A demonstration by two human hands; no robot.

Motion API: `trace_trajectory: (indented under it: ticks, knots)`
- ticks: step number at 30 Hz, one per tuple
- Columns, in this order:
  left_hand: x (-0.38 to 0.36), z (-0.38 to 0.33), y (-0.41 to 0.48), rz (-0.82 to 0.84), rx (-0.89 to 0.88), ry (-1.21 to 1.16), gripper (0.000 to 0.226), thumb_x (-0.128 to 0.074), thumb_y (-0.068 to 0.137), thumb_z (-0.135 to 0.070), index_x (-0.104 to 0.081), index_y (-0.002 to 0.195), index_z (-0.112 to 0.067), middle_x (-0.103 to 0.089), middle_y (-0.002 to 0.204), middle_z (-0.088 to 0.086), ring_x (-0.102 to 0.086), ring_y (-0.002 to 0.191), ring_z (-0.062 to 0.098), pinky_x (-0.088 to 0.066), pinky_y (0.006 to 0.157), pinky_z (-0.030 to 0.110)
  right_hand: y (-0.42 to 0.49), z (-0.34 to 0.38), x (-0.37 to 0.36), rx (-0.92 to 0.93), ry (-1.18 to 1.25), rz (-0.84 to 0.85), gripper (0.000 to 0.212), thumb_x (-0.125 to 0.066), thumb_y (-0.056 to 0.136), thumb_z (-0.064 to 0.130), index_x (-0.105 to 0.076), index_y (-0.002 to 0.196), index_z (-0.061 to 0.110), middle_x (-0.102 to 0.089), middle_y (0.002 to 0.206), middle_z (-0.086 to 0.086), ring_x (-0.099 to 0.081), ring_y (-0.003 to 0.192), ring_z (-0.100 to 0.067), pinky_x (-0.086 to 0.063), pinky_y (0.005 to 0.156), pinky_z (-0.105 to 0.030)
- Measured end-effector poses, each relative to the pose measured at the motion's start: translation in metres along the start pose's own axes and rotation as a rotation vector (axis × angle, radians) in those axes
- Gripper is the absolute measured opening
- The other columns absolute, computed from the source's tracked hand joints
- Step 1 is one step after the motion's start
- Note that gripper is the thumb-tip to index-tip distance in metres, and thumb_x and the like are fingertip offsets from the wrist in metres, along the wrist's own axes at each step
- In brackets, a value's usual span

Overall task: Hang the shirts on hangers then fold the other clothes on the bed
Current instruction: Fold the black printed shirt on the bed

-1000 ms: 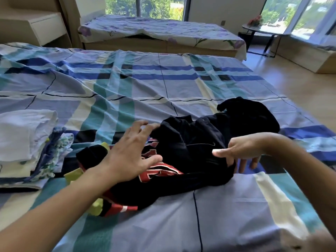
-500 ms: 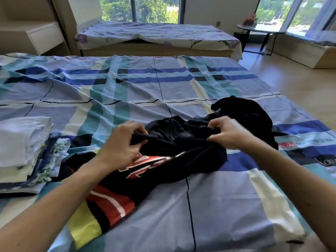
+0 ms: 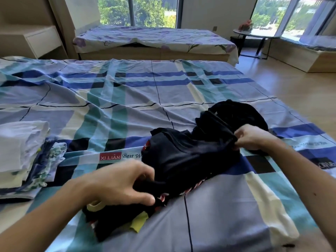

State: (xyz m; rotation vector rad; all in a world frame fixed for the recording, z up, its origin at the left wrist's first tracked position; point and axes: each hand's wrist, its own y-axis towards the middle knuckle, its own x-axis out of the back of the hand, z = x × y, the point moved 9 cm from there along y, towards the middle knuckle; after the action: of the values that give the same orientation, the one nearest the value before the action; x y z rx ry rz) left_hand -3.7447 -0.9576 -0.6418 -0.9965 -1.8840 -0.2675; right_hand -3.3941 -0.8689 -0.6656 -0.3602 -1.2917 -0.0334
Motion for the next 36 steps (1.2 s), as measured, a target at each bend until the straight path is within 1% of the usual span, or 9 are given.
trace_trajectory:
  ticks: [4,9,13,17,22,26,28,32,36]
  knots:
    - [-0.017,-0.002,0.001,0.133,0.051,-0.115,0.023,-0.072,0.086,-0.048,-0.069,0.094,-0.027,-0.063,0.069,-0.009,-0.056,0.061,0.005,-0.042,0.06,0.022,-0.004,-0.001,-0.001,-0.016,-0.146,0.038,0.041,-0.085,0.06,0.041,-0.061,0.09,0.025,-0.055,0.103,-0.005,-0.055,0.098,-0.026,-0.051,0.085,-0.036]
    - [-0.027,-0.018,0.001,0.135,-0.011,-0.165,0.025,-0.078,0.082,-0.042,-0.068,0.096,-0.024,-0.063,0.07,-0.007,-0.057,0.064,0.006,-0.045,0.064,0.021,-0.026,0.059,-0.017,0.335,-0.2,0.056,0.124,-0.07,0.048,0.054,-0.017,0.158,0.032,-0.009,0.161,0.005,-0.008,0.151,-0.022,-0.009,0.123,-0.056]
    - [-0.037,-0.063,0.0,0.147,-0.185,-0.269,0.024,-0.077,0.086,-0.037,-0.071,0.102,-0.02,-0.07,0.081,-0.007,-0.065,0.075,0.006,-0.053,0.077,0.027,-0.055,0.122,-0.008,0.61,0.209,0.048,0.103,-0.062,0.062,0.048,-0.023,0.157,0.034,-0.029,0.16,0.006,-0.024,0.15,-0.008,-0.017,0.125,-0.034]
    - [-0.039,-0.098,0.004,0.078,-0.337,-0.289,0.023,-0.071,0.092,-0.03,-0.072,0.109,-0.013,-0.071,0.1,-0.003,-0.067,0.094,0.009,-0.053,0.087,0.032,-0.07,0.155,-0.051,0.539,0.424,0.262,0.114,-0.081,0.067,0.06,-0.017,0.159,0.035,-0.046,0.143,0.015,-0.048,0.132,0.0,-0.034,0.115,-0.023]
    - [0.011,-0.04,0.003,-0.612,-0.132,-0.228,0.011,-0.072,0.087,-0.027,-0.068,0.096,-0.022,-0.062,0.091,-0.015,-0.061,0.087,0.007,-0.047,0.079,0.022,-0.046,0.15,-0.046,0.513,0.488,0.216,0.038,-0.081,0.074,0.013,-0.067,0.107,0.025,-0.073,0.092,0.003,-0.065,0.079,-0.01,-0.05,0.073,-0.029]
    - [-0.013,0.055,0.01,-0.447,0.387,-0.074,0.102,-0.044,0.066,-0.089,-0.04,0.145,-0.025,-0.046,0.144,-0.004,-0.043,0.134,0.015,-0.036,0.114,0.035,-0.032,0.103,0.004,0.421,0.673,0.156,0.035,-0.078,0.05,0.018,-0.066,0.082,0.026,-0.063,0.076,-0.005,-0.054,0.066,-0.018,-0.043,0.062,-0.029]
    - [-0.032,0.07,0.014,-0.308,0.436,-0.21,0.12,-0.038,0.055,-0.102,-0.033,0.151,-0.03,-0.046,0.15,-0.005,-0.045,0.135,0.013,-0.038,0.114,0.037,-0.026,0.072,0.021,0.378,0.524,0.096,0.025,-0.071,0.049,0.013,-0.062,0.07,0.022,-0.054,0.066,-0.003,-0.047,0.064,-0.018,-0.038,0.06,-0.029]
    - [-0.031,0.06,0.02,-0.304,0.346,-0.279,0.094,-0.045,0.057,-0.101,-0.056,0.127,-0.038,-0.068,0.116,-0.017,-0.063,0.105,0.0,-0.051,0.097,0.035,-0.011,-0.003,0.028,0.062,-0.14,0.081,0.021,-0.065,0.068,-0.007,-0.06,0.066,0.012,-0.056,0.057,0.002,-0.048,0.055,-0.017,-0.037,0.046,-0.02]
    - [-0.014,0.034,0.02,-0.378,0.183,-0.351,0.055,-0.066,0.072,-0.077,-0.065,0.106,-0.034,-0.072,0.097,-0.017,-0.067,0.091,-0.003,-0.054,0.087,0.033,-0.007,-0.001,0.052,0.04,-0.138,-0.229,0.023,-0.065,0.074,0.016,-0.059,0.095,0.022,-0.064,0.104,-0.008,-0.061,0.096,-0.029,-0.053,0.089,-0.04]
